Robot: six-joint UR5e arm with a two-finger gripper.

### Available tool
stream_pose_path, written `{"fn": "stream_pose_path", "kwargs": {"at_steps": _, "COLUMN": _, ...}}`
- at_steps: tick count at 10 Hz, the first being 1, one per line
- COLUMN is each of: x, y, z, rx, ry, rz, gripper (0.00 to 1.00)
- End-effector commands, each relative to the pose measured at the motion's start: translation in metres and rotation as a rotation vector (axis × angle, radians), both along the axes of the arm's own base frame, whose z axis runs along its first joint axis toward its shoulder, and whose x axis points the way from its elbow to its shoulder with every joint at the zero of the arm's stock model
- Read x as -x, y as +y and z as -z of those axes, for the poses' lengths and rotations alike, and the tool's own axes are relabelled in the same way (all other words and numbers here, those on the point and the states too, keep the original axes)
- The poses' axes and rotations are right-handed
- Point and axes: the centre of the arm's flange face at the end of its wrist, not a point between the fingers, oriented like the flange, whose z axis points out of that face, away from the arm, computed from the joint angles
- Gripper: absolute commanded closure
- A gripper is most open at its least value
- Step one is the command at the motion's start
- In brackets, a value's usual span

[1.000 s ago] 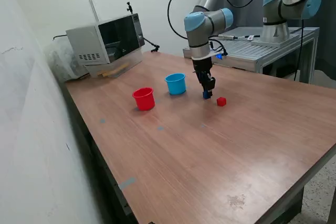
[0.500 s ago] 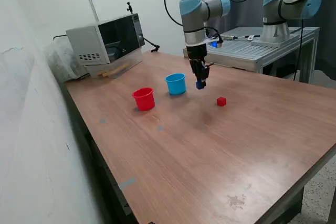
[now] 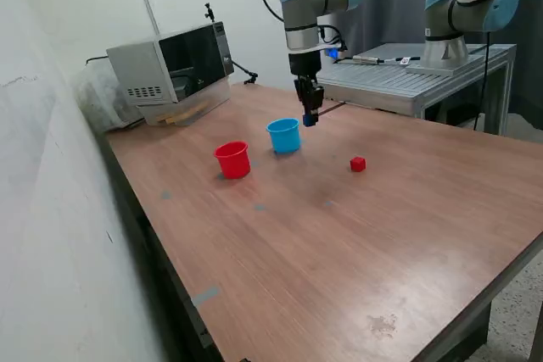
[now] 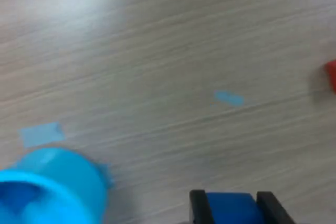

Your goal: Place red objects in the red bin, and blue objects in the blue bin.

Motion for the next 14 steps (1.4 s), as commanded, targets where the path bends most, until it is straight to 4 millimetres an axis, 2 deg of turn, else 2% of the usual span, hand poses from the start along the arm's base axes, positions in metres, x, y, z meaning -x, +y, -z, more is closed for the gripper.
{"fn": "stream_pose_path", "kwargs": {"at_steps": 1, "x": 0.003, "y": 0.066, "z": 0.001, "rx": -0.001, "ry": 0.001, "rz": 0.082, "gripper": 1.0}}
{"fn": "stream_pose_path", "kwargs": {"at_steps": 3, "x": 0.004, "y": 0.086, "z": 0.004, "rx": -0.001, "ry": -0.003, "rz": 0.097, "gripper": 1.0}}
{"fn": "stream_pose_path", "kwargs": {"at_steps": 7, "x": 0.004, "y": 0.09, "z": 0.004, "rx": -0.003, "ry": -0.003, "rz": 0.104, "gripper": 1.0}}
{"fn": "stream_pose_path", "kwargs": {"at_steps": 8, "x": 0.004, "y": 0.09, "z": 0.004, "rx": -0.003, "ry": -0.003, "rz": 0.102, "gripper": 0.0}}
{"fn": "stream_pose_path", "kwargs": {"at_steps": 12, "x": 0.004, "y": 0.089, "z": 0.003, "rx": -0.003, "ry": 0.0, "rz": 0.101, "gripper": 0.0}}
{"fn": "stream_pose_path", "kwargs": {"at_steps": 13, "x": 0.004, "y": 0.088, "z": 0.0, "rx": -0.008, "ry": 0.005, "rz": 0.099, "gripper": 0.0}}
{"fn": "stream_pose_path", "kwargs": {"at_steps": 14, "x": 0.001, "y": 0.079, "z": -0.013, "rx": -0.012, "ry": 0.021, "rz": 0.086, "gripper": 0.0}}
